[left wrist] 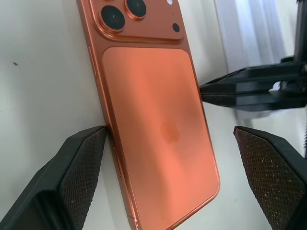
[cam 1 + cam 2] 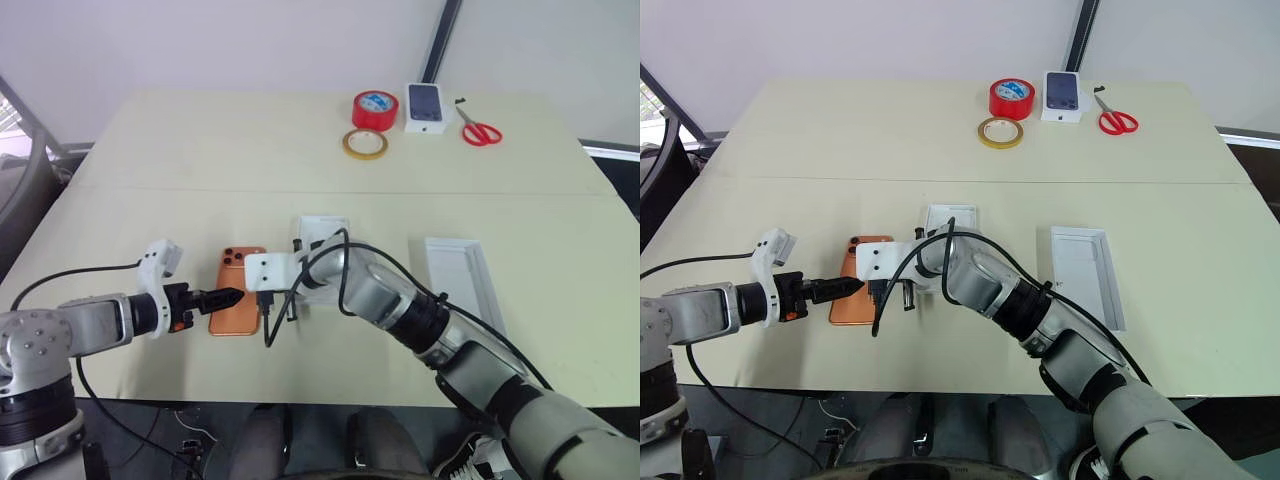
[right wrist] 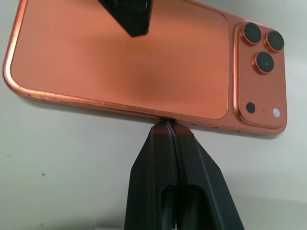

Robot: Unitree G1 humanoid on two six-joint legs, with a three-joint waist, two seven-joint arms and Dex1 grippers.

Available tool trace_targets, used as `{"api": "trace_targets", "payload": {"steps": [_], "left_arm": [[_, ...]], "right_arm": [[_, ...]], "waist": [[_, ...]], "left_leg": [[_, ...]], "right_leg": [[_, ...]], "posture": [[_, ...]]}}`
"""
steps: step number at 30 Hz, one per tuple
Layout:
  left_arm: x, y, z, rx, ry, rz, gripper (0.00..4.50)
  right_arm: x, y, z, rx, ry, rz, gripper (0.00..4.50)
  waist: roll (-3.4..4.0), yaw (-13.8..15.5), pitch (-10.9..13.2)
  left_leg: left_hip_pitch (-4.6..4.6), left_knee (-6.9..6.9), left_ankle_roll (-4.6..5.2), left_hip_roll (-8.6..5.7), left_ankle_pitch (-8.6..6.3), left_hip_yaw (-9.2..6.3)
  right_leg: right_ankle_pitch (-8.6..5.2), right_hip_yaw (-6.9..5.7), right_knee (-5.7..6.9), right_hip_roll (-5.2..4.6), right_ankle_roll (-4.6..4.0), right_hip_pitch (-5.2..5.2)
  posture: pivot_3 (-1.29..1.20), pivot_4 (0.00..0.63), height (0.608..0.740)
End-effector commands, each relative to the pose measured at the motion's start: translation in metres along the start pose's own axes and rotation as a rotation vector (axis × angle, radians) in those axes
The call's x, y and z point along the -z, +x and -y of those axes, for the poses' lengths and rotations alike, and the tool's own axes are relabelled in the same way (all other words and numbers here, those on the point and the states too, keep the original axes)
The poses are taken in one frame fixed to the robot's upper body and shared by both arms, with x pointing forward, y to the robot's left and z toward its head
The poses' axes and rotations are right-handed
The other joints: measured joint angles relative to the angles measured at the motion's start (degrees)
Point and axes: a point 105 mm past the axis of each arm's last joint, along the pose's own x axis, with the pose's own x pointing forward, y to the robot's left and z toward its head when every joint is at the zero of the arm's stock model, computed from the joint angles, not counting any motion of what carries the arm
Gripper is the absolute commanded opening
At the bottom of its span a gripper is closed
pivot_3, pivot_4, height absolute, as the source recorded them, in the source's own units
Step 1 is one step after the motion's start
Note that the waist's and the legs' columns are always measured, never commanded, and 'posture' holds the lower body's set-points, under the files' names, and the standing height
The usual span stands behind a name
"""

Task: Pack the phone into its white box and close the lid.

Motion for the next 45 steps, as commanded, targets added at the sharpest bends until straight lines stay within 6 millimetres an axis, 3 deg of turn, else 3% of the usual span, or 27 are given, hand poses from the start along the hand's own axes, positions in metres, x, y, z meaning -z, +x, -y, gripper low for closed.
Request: {"api": "trace_targets", "payload": {"steps": [1, 12, 20, 24, 29, 34, 38, 39, 40, 41, 45], "left_arm": [[0.007, 0.009, 0.017, 0.133, -0.042, -0.034, 4.46], [0.003, 0.016, 0.031, 0.183, -0.047, -0.022, 4.46], [-0.007, 0.004, 0.005, 0.087, -0.146, 0.073, 4.46], [-0.008, 0.003, 0.001, 0.082, -0.196, 0.102, 3.14], [-0.004, 0.004, -0.004, 0.071, -0.257, 0.122, 0.6], [-0.006, 0.001, -0.002, 0.092, -0.312, 0.155, 0.6], [-0.012, -0.001, 0.004, 0.133, -0.363, 0.198, 0.6], [-0.014, -0.001, 0.007, 0.144, -0.374, 0.209, 0.6], [-0.017, -0.001, 0.009, 0.154, -0.384, 0.224, 0.14], [-0.021, -0.001, 0.014, 0.175, -0.393, 0.243, 0.02], [-0.041, 0.002, 0.034, 0.25, -0.381, 0.309, 0.02]], "right_arm": [[-0.01, 0.002, -0.006, -0.01, -0.017, 0.036, 0.0], [-0.011, 0.003, -0.007, -0.012, -0.008, 0.04, 0.0], [-0.007, 0.002, -0.007, 0.002, 0.017, 0.032, 0.0], [-0.007, 0.002, -0.006, 0.006, 0.02, 0.031, 0.0], [-0.007, 0.0, -0.004, 0.017, 0.018, 0.03, 0.0], [-0.005, -0.009, 0.003, 0.054, 0.006, 0.035, 0.0], [-0.008, -0.031, 0.013, 0.119, 0.01, 0.068, 0.0], [-0.01, -0.04, 0.016, 0.142, 0.017, 0.087, 0.0], [-0.012, -0.049, 0.02, 0.171, 0.03, 0.111, 0.0], [-0.014, -0.061, 0.023, 0.206, 0.04, 0.143, 0.0], [-0.014, -0.11, 0.029, 0.318, 0.096, 0.278, 0.0]], "waist": [[0.0, -0.02, 0.0], [-0.06, -0.6, 0.0], [-0.06, -0.62, 0.01], [-0.07, -0.62, 0.02], [-0.12, -0.54, 0.02], [-0.15, -0.63, 0.03], [-0.17, -0.42, 0.07], [-0.18, -0.36, 0.07], [-0.18, -0.26, 0.07], [-0.18, -0.27, 0.07], [-0.18, 0.04, 0.07]], "left_leg": [[0.0, 0.0, 0.0, 0.0, 0.0, 0.0], [-0.01, -0.06, -0.01, 0.02, 0.0, 0.01], [-0.02, -0.08, -0.01, 0.03, 0.0, 0.01], [-0.02, -0.09, -0.01, 0.04, 0.0, 0.01], [-0.02, -0.1, -0.02, 0.05, -0.01, 0.01], [-0.03, -0.16, -0.03, 0.06, -0.01, 0.01], [-0.12, -0.17, -0.03, 0.05, -0.01, 0.01], [-0.15, -0.17, -0.03, 0.05, -0.01, 0.01], [-0.17, -0.16, -0.03, 0.05, -0.01, 0.01], [-0.25, -0.15, -0.03, 0.05, -0.01, 0.01], [-0.53, -0.1, -0.03, 0.05, 0.0, 0.0]], "right_leg": [[0.0, 0.0, 0.0, 0.0, 0.0, 0.0], [0.0, 0.02, 0.0, 0.03, 0.0, 0.0], [0.0, 0.03, -0.01, 0.05, 0.0, -0.08], [0.0, 0.04, -0.02, 0.05, 0.0, -0.11], [0.0, 0.04, -0.06, 0.04, -0.01, -0.11], [-0.02, 0.04, -0.08, 0.02, -0.03, -0.13], [-0.02, 0.03, -0.12, -0.02, -0.04, -0.21], [-0.02, 0.02, -0.12, -0.04, -0.04, -0.22], [-0.02, 0.02, -0.12, -0.05, -0.04, -0.23], [-0.02, 0.01, -0.12, -0.05, -0.04, -0.23], [-0.02, 0.0, -0.12, -0.05, -0.04, -0.3]], "posture": [[0.0, 0.15, 0.725], [0.0, 0.15, 0.725], [0.0, 0.15, 0.725], [0.0, 0.15, 0.725], [0.0, 0.15, 0.725], [0.0, 0.15, 0.725], [0.0, 0.15, 0.725], [0.0, 0.15, 0.725], [0.0, 0.15, 0.725], [0.0, 0.15, 0.725], [0.0, 0.15, 0.725]]}}
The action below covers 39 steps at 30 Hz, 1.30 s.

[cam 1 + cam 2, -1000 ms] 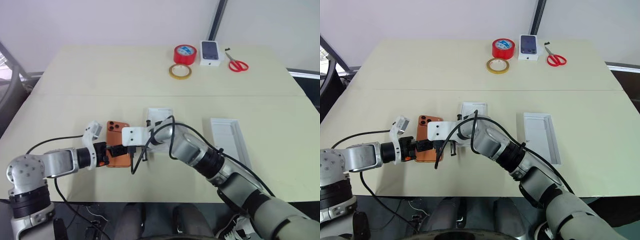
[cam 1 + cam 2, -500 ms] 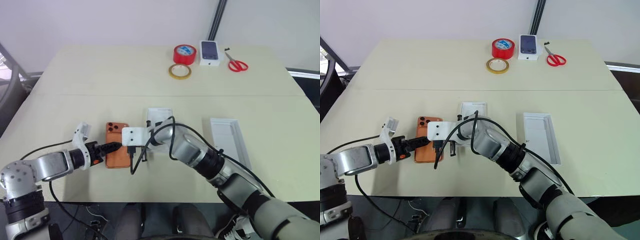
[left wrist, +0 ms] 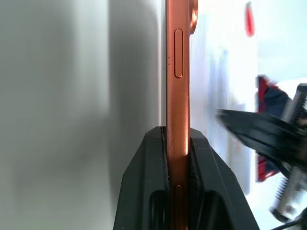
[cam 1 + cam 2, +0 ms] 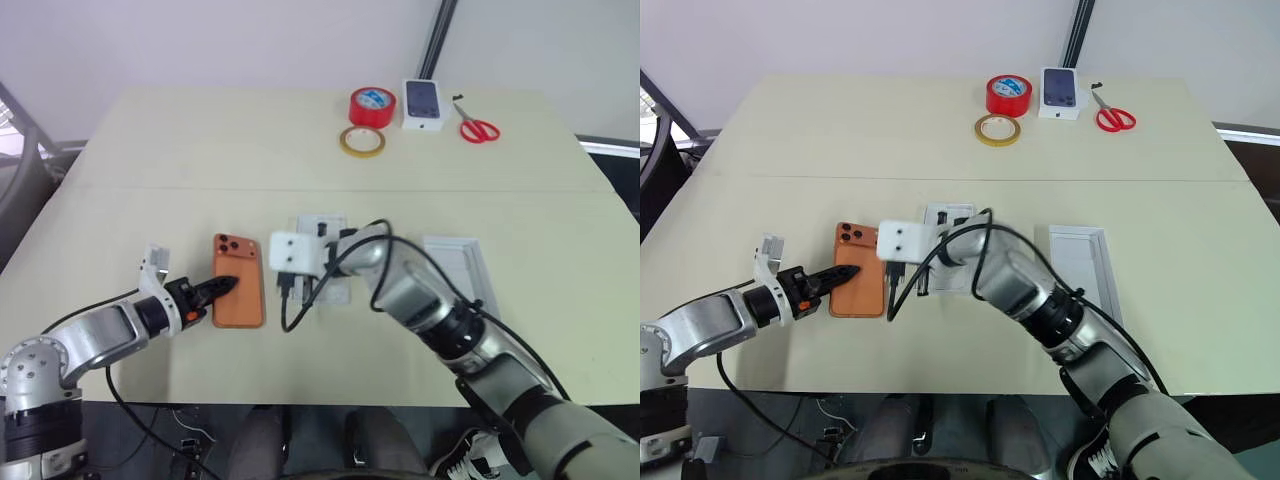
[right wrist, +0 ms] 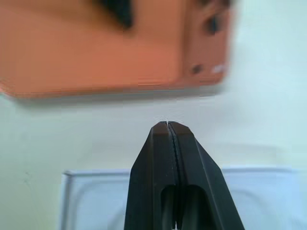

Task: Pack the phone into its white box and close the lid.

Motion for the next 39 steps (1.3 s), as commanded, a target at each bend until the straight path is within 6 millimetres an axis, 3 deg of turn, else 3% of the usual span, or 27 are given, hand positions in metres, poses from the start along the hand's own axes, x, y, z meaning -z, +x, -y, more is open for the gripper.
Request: {"api": "trace_targets", "payload": {"steps": [1, 6, 12, 17, 22, 27, 31, 36, 39], "left_arm": [[-0.014, 0.008, 0.044, 0.153, 0.051, 0.062, 0.02], [-0.012, 0.036, 0.068, 0.227, 0.016, 0.051, 0.02], [0.013, 0.086, 0.069, 0.187, 0.049, -0.075, 0.02], [0.026, 0.109, 0.067, 0.178, 0.056, -0.145, 0.02], [0.037, 0.119, 0.065, 0.171, 0.065, -0.193, 0.02], [0.039, 0.117, 0.061, 0.157, 0.083, -0.204, 2.37], [0.025, 0.106, 0.064, 0.168, 0.11, -0.165, 4.31], [0.006, 0.076, 0.065, 0.138, 0.263, -0.141, 4.31], [-0.016, 0.055, 0.059, 0.078, 0.377, -0.063, 4.31]], "right_arm": [[-0.013, -0.051, 0.017, 0.116, 0.041, 0.159, 0.0], [0.021, -0.097, 0.01, 0.12, 0.235, 0.15, 0.0], [0.058, -0.133, 0.004, 0.216, 0.415, 0.092, 0.0], [0.078, -0.148, -0.003, 0.285, 0.459, 0.018, 0.0], [0.08, -0.15, -0.001, 0.323, 0.468, 0.008, 0.0], [0.083, -0.148, -0.001, 0.32, 0.458, -0.016, 0.0], [0.083, -0.145, -0.001, 0.305, 0.44, -0.029, 0.0], [0.092, -0.139, 0.001, 0.301, 0.374, -0.111, 0.0], [0.099, -0.131, 0.007, 0.325, 0.356, -0.157, 0.0]], "waist": [[0.0, 0.34, 0.0], [-0.02, 1.03, 0.0], [0.01, 0.93, 0.02], [-0.02, 0.69, 0.04], [-0.02, 0.39, 0.04], [-0.02, 0.34, 0.04], [-0.02, 0.22, 0.04], [-0.01, -0.23, 0.06], [0.0, -0.08, 0.08]], "left_leg": [[-0.06, 0.01, 0.0, 0.0, 0.0, -0.03], [-0.15, 0.14, 0.08, -0.08, -0.02, -0.02], [-0.14, 0.14, 0.1, -0.03, -0.01, -0.01], [-0.14, 0.16, 0.09, 0.03, 0.01, -0.01], [-0.14, 0.18, 0.07, 0.03, 0.02, -0.02], [-0.14, 0.18, -0.07, 0.04, 0.1, -0.02], [0.04, 0.17, -0.2, 0.04, 0.17, -0.02], [0.11, 0.08, -0.2, 0.16, 0.17, -0.02], [0.1, 0.06, -0.23, 0.16, 0.18, -0.01]], "right_leg": [[0.0, -0.04, -0.05, 0.0, 0.0, 0.0], [0.01, -0.09, -0.19, -0.09, 0.02, 0.13], [0.01, -0.05, -0.17, 0.12, 0.02, 0.11], [0.01, -0.03, -0.1, 0.27, 0.03, 0.09], [0.0, -0.02, -0.09, 0.29, 0.04, 0.1], [0.0, -0.02, -0.09, 0.29, 0.05, 0.11], [-0.01, -0.02, -0.09, 0.29, 0.06, 0.3], [-0.02, 0.04, -0.09, 0.43, 0.05, 0.27], [-0.02, 0.05, -0.09, 0.43, 0.04, 0.24]], "posture": [[0.0, 0.15, 0.725], [0.0, 0.15, 0.725], [0.0, 0.15, 0.725], [0.0, 0.15, 0.725], [0.0, 0.15, 0.725], [0.0, 0.15, 0.725], [0.0, 0.15, 0.725], [0.0, 0.15, 0.725], [0.0, 0.15, 0.725]]}}
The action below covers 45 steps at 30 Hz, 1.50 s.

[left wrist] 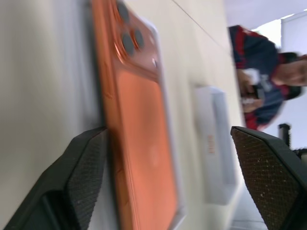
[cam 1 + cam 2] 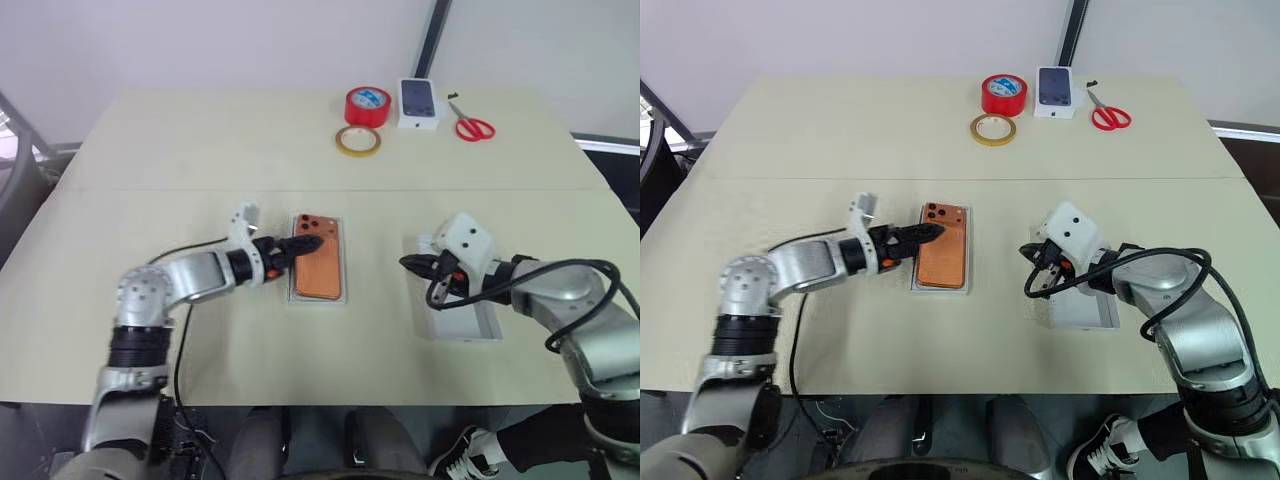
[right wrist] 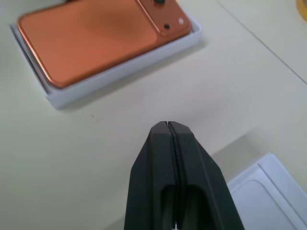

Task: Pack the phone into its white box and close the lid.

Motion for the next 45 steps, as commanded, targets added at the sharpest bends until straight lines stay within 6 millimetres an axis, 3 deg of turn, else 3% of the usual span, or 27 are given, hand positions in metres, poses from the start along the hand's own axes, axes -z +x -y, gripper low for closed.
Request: {"api": "trace_targets", "payload": {"steps": [1, 3, 5, 9, 10, 17, 23, 28, 37, 45], "left_arm": [[-0.022, -0.025, 0.0, -0.048, 0.131, 0.094, 4.08], [-0.028, -0.033, -0.005, -0.11, 0.231, 0.116, 3.46], [-0.025, -0.032, -0.014, -0.199, 0.377, 0.075, 2.44], [-0.013, -0.016, -0.02, -0.236, 0.595, 0.009, 0.31], [-0.01, -0.009, -0.021, -0.236, 0.638, -0.005, 0.05], [0.014, 0.033, -0.024, -0.171, 0.722, -0.136, 0.05], [0.036, 0.056, 0.0, -0.028, 0.789, -0.233, 0.05], [0.057, 0.072, 0.027, 0.116, 0.81, -0.315, 0.05], [0.1, 0.101, 0.081, 0.347, 0.856, -0.438, 0.05], [0.106, 0.111, 0.084, 0.349, 0.825, -0.448, 0.05]], "right_arm": [[-0.006, 0.008, 0.008, 0.053, -0.051, -0.007, 0.0], [-0.008, 0.017, 0.007, 0.048, -0.049, -0.007, 0.0], [-0.011, 0.028, 0.007, 0.047, -0.038, -0.015, 0.0], [-0.017, 0.053, 0.003, 0.047, -0.049, -0.047, 0.0], [-0.017, 0.06, 0.003, 0.054, -0.062, -0.063, 0.0], [-0.019, 0.094, -0.001, 0.075, -0.123, -0.115, 0.0], [-0.03, 0.093, -0.01, 0.042, -0.134, -0.081, 0.0], [-0.019, 0.071, -0.01, 0.036, -0.138, -0.114, 0.0], [0.023, 0.005, -0.004, 0.095, -0.093, -0.281, 0.0], [0.047, -0.02, -0.001, 0.151, -0.047, -0.367, 0.0]], "waist": [[0.02, 0.25, 0.02], [-0.02, 0.59, 0.05], [-0.03, 0.59, 0.05], [-0.01, 0.54, 0.07], [0.0, 0.48, 0.07], [0.0, 0.49, 0.07], [0.01, 0.6, 0.06], [0.01, 1.71, 0.06], [0.04, 1.72, 0.05], [0.06, 1.63, 0.04]], "left_leg": [[0.0, 0.0, -0.05, -0.01, 0.03, 0.01], [-0.03, 0.02, -0.07, -0.03, 0.04, 0.01], [-0.05, 0.04, -0.12, -0.07, 0.07, 0.0], [-0.05, 0.0, -0.13, -0.11, 0.07, 0.01], [-0.05, 0.0, -0.13, -0.11, 0.07, 0.01], [-0.32, 0.08, 0.01, -0.09, 0.01, 0.0], [-0.32, 0.12, 0.15, -0.1, -0.07, -0.02], [-0.34, 0.17, 0.21, -0.13, -0.1, -0.02], [-0.43, 0.35, 0.39, -0.18, -0.2, -0.04], [-0.37, 0.3, 0.38, -0.09, -0.2, -0.04]], "right_leg": [[0.0, 0.0, 0.0, -0.02, 0.0, 0.0], [0.0, -0.02, 0.0, -0.04, 0.0, 0.0], [0.0, -0.02, -0.01, -0.09, 0.0, 0.01], [0.0, -0.01, -0.03, -0.1, -0.01, 0.0], [0.0, -0.01, -0.03, -0.1, -0.02, -0.01], [0.0, -0.04, 0.01, -0.09, -0.01, -0.24], [0.01, -0.06, 0.05, -0.09, 0.0, -0.23], [0.0, -0.06, 0.05, -0.12, 0.0, -0.21], [0.0, -0.08, 0.01, -0.16, 0.03, -0.16], [0.0, -0.06, 0.04, -0.05, 0.02, -0.16]], "posture": [[0.0, 0.15, 0.725], [0.0, 0.15, 0.725], [0.0, 0.15, 0.725], [0.0, 0.15, 0.725], [0.0, 0.15, 0.725], [0.0, 0.15, 0.725], [0.0, 0.15, 0.725], [0.0, 0.15, 0.725], [0.0, 0.15, 0.725], [0.0, 0.15, 0.725]]}}
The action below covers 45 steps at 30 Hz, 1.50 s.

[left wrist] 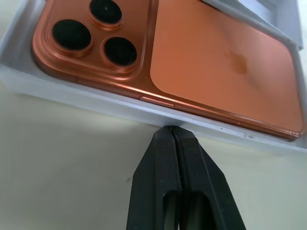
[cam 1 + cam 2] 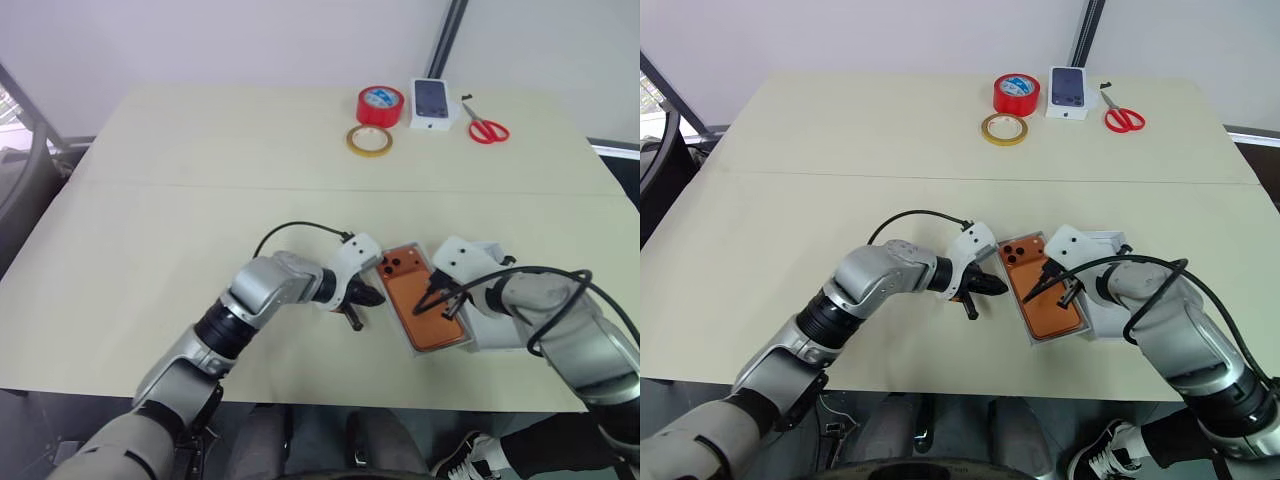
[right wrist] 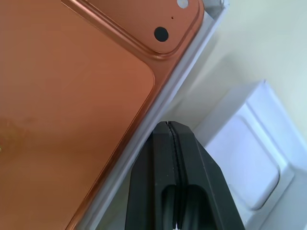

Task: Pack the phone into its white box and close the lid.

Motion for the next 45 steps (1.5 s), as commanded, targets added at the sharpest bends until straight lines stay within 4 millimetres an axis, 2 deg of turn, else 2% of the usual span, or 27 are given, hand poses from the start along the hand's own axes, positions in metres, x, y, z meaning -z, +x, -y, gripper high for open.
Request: {"api": "trace_targets", "payload": {"steps": [1, 6, 12, 18, 21, 24, 27, 30, 35, 39, 40, 42, 43, 44, 45], "left_arm": [[-0.013, 0.004, 0.004, 0.018, 0.01, 0.032, 0.05], [-0.017, 0.007, -0.007, -0.021, -0.046, 0.056, 0.05], [-0.021, 0.008, -0.007, -0.019, -0.058, 0.068, 0.05], [-0.019, -0.006, -0.006, -0.014, -0.042, 0.074, 0.05], [-0.018, -0.025, -0.015, -0.056, -0.017, 0.113, 0.0], [-0.022, -0.047, -0.026, -0.126, 0.07, 0.205, 0.0], [-0.026, -0.072, -0.023, -0.142, 0.236, 0.334, 0.0], [-0.021, -0.086, -0.012, -0.101, 0.349, 0.373, 0.0], [0.002, -0.099, 0.01, 0.011, 0.543, 0.301, 0.0], [0.01, -0.101, 0.021, 0.082, 0.586, 0.302, 0.0], [0.01, -0.101, 0.023, 0.09, 0.589, 0.307, 0.0], [0.01, -0.101, 0.026, 0.105, 0.592, 0.313, 0.0], [0.011, -0.1, 0.027, 0.107, 0.594, 0.312, 0.0], [0.011, -0.1, 0.027, 0.105, 0.598, 0.309, 0.0], [0.012, -0.099, 0.025, 0.096, 0.601, 0.306, 0.0]], "right_arm": [[-0.008, -0.011, -0.009, -0.04, -0.026, 0.051, 0.0], [0.001, -0.014, -0.006, -0.033, -0.018, 0.028, 0.0], [0.005, -0.013, -0.002, -0.017, -0.016, 0.015, 0.0], [0.004, -0.032, 0.009, -0.04, 0.012, 0.035, 0.0], [0.001, -0.05, 0.016, -0.063, 0.085, 0.056, 0.91], [0.005, -0.06, 0.023, -0.056, 0.191, 0.034, 2.37], [0.011, -0.058, 0.024, -0.055, 0.294, 0.002, 2.37], [0.017, -0.051, 0.025, -0.046, 0.364, -0.029, 2.37], [0.03, -0.036, 0.024, -0.027, 0.461, -0.106, 2.37], [0.035, -0.028, 0.026, -0.005, 0.5, -0.145, 2.37], [0.035, -0.027, 0.026, -0.004, 0.503, -0.146, 1.86], [0.032, -0.028, 0.026, -0.009, 0.511, -0.139, 1.14], [0.031, -0.029, 0.026, -0.01, 0.513, -0.136, 0.49], [0.031, -0.029, 0.027, -0.009, 0.515, -0.135, 0.03], [0.031, -0.031, 0.029, -0.004, 0.525, -0.126, 0.03]], "waist": [[0.0, 0.11, 0.0], [0.0, 0.14, 0.0], [0.0, 0.07, 0.0], [0.02, 0.04, 0.01], [0.07, -0.08, 0.0], [0.08, -0.09, 0.0], [0.08, -0.03, 0.0], [0.09, 0.11, 0.0], [0.17, 0.11, -0.01], [0.17, 0.07, -0.01], [0.17, 0.08, -0.01], [0.17, 0.09, -0.01], [0.17, 0.04, -0.01], [0.17, 0.0, -0.01], [0.17, -0.01, -0.01]], "left_leg": [[0.0, 0.0, 0.0, 0.0, 0.0, 0.0], [-0.01, 0.08, 0.01, -0.04, 0.0, 0.0], [0.02, 0.08, 0.01, -0.03, 0.0, -0.01], [0.01, 0.07, 0.0, -0.02, 0.0, 0.0], [0.01, 0.05, 0.0, 0.0, 0.0, 0.0], [0.04, 0.05, 0.0, 0.03, 0.0, 0.0], [0.05, 0.05, 0.0, 0.04, 0.01, 0.02], [0.05, 0.04, -0.01, 0.04, 0.01, 0.05], [0.04, 0.03, 0.0, 0.02, 0.0, 0.08], [0.04, 0.02, 0.02, 0.02, -0.01, 0.08], [0.04, 0.03, 0.03, 0.02, -0.02, 0.08], [0.03, 0.03, 0.04, 0.02, -0.02, 0.08], [0.03, 0.03, 0.04, 0.02, -0.02, 0.08], [0.03, 0.03, 0.04, 0.02, -0.02, 0.08], [0.03, 0.03, 0.05, 0.02, -0.02, 0.08]], "right_leg": [[0.0, 0.0, 0.0, 0.0, 0.0, 0.0], [0.0, -0.01, -0.01, -0.05, 0.01, 0.07], [0.0, -0.01, 0.0, -0.02, 0.01, 0.08], [0.0, 0.0, 0.02, -0.02, 0.01, 0.04], [0.0, 0.0, 0.02, -0.01, 0.01, 0.04], [0.0, 0.0, 0.02, 0.01, 0.01, 0.07], [0.0, 0.02, 0.02, -0.03, 0.0, 0.07], [0.0, 0.02, 0.02, -0.06, -0.01, 0.06], [0.0, 0.03, 0.0, -0.1, -0.02, 0.05], [0.0, 0.03, 0.0, -0.09, -0.02, 0.06], [0.0, 0.03, 0.0, -0.09, -0.02, 0.06], [0.0, 0.02, 0.0, -0.07, -0.02, 0.05], [0.0, 0.02, 0.0, -0.06, -0.02, 0.05], [0.0, 0.03, 0.01, -0.05, -0.02, 0.05], [0.0, 0.03, 0.01, -0.04, -0.02, 0.05]], "posture": [[0.0, 0.15, 0.725], [0.0, 0.15, 0.725], [0.0, 0.15, 0.725], [0.0, 0.15, 0.725], [0.0, 0.15, 0.725], [0.0, 0.15, 0.725], [0.0, 0.15, 0.725], [0.0, 0.15, 0.725], [0.0, 0.15, 0.725], [0.0, 0.15, 0.725], [0.0, 0.15, 0.725], [0.0, 0.15, 0.725], [0.0, 0.15, 0.725], [0.0, 0.15, 0.725], [0.0, 0.15, 0.725]]}}
